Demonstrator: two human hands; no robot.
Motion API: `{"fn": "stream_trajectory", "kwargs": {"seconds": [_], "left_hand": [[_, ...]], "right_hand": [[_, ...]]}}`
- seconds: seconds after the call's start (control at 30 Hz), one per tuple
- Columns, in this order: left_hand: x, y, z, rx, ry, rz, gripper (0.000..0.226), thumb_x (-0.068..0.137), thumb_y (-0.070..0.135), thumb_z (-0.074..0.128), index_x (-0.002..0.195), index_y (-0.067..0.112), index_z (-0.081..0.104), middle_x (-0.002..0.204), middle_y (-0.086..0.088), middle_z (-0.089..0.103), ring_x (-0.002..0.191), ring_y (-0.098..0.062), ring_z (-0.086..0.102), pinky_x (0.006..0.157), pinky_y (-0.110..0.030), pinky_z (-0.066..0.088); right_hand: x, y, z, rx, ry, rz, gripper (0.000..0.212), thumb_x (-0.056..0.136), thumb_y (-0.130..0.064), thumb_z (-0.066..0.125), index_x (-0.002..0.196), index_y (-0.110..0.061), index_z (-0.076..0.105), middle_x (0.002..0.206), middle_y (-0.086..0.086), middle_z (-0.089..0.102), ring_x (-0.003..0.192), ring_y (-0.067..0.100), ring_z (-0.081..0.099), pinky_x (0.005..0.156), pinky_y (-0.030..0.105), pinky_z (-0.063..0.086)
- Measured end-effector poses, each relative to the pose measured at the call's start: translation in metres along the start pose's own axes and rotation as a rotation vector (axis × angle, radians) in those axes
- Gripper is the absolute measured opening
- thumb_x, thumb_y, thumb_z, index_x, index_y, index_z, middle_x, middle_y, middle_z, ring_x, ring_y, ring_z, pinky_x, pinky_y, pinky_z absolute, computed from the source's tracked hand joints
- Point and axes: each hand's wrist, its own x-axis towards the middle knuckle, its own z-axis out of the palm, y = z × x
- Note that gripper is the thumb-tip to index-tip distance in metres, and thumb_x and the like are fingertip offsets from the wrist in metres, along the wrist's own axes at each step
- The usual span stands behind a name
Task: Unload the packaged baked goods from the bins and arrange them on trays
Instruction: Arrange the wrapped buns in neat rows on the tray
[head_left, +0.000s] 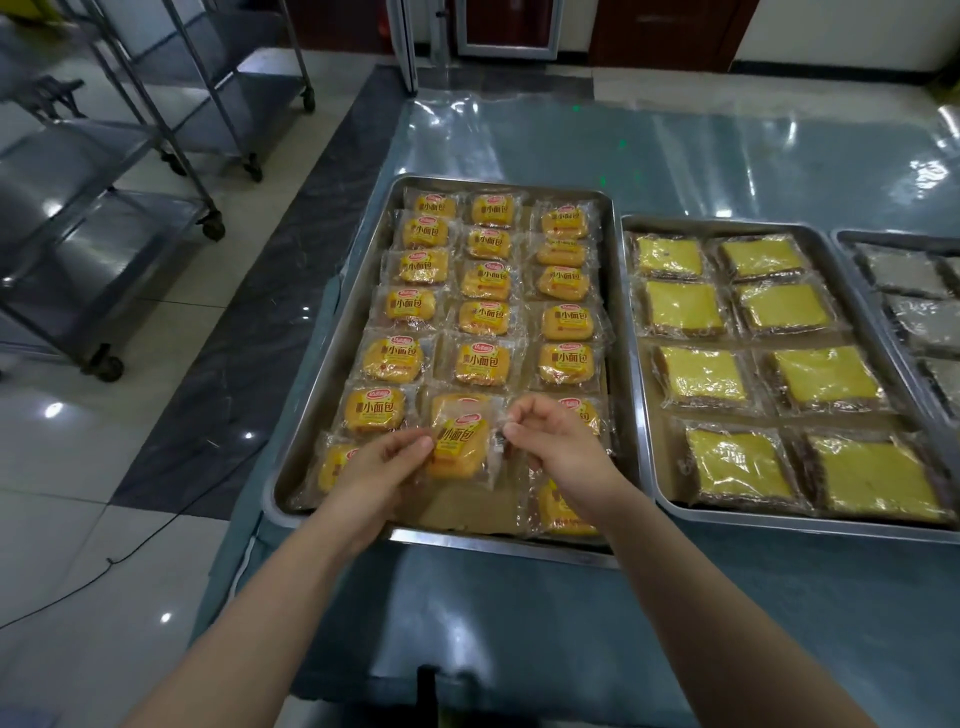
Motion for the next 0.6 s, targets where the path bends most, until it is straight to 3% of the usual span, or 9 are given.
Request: {"fn": "stream_trajectory", "kwargs": {"seconds": [0.1, 0.17, 0.23, 0.37, 0.47, 0.6], "left_hand": [[0.001, 0.004, -0.003, -0.251, -0.157, -0.1, 0.029, 0.073, 0.032, 0.071, 0.096, 0.015, 0.073, 0.092, -0.006, 0.071, 0.081, -0.013, 0.067, 0.065, -0.024, 0.055], [0.002, 0.004, 0.0, -0.285, -0.187, -0.101, 0.021, 0.075, 0.032, 0.07, 0.087, 0.016, 0.076, 0.086, -0.004, 0.071, 0.071, -0.01, 0.066, 0.052, -0.02, 0.05], [0.003, 0.006, 0.004, -0.255, -0.148, -0.045, 0.02, 0.074, 0.031, 0.069, 0.083, 0.016, 0.076, 0.083, -0.004, 0.072, 0.067, -0.009, 0.064, 0.048, -0.018, 0.046], [0.004, 0.014, 0.001, 0.161, 0.015, 0.163, 0.028, 0.07, 0.033, 0.075, 0.093, 0.018, 0.068, 0.089, -0.002, 0.073, 0.085, -0.019, 0.067, 0.077, -0.032, 0.052], [0.002, 0.02, 0.005, 0.374, 0.034, 0.299, 0.015, 0.078, 0.022, 0.073, 0.091, 0.02, 0.064, 0.086, 0.0, 0.072, 0.083, -0.016, 0.068, 0.075, -0.031, 0.054], [-0.001, 0.021, 0.01, 0.367, 0.042, 0.31, 0.016, 0.081, 0.022, 0.07, 0.096, 0.021, 0.063, 0.089, 0.006, 0.072, 0.084, -0.009, 0.068, 0.078, -0.031, 0.054]], "right_hand": [[-0.001, -0.003, -0.003, 0.059, -0.033, -0.003, 0.017, 0.091, 0.0, 0.055, 0.082, -0.015, 0.055, 0.073, -0.002, 0.062, 0.062, 0.006, 0.057, 0.055, 0.014, 0.041], [-0.001, -0.004, -0.004, 0.052, -0.073, 0.016, 0.017, 0.091, -0.001, 0.054, 0.082, -0.016, 0.055, 0.074, -0.001, 0.062, 0.064, 0.009, 0.054, 0.056, 0.02, 0.037], [-0.002, -0.004, -0.004, 0.045, -0.058, 0.049, 0.018, 0.092, -0.002, 0.053, 0.08, -0.016, 0.054, 0.076, 0.001, 0.062, 0.065, 0.011, 0.055, 0.055, 0.022, 0.036], [-0.005, -0.001, -0.006, -0.075, 0.087, 0.128, 0.018, 0.093, -0.002, 0.051, 0.077, -0.011, 0.054, 0.073, 0.004, 0.067, 0.062, 0.009, 0.061, 0.051, 0.015, 0.042], [-0.006, 0.004, -0.006, -0.088, 0.163, 0.214, 0.018, 0.094, -0.003, 0.048, 0.078, -0.008, 0.055, 0.069, 0.003, 0.067, 0.062, 0.014, 0.061, 0.051, 0.021, 0.04], [-0.008, 0.009, 0.0, 0.115, 0.238, 0.202, 0.012, 0.096, -0.01, 0.048, 0.085, -0.006, 0.053, 0.078, 0.011, 0.068, 0.072, 0.024, 0.064, 0.055, 0.027, 0.041]]}}
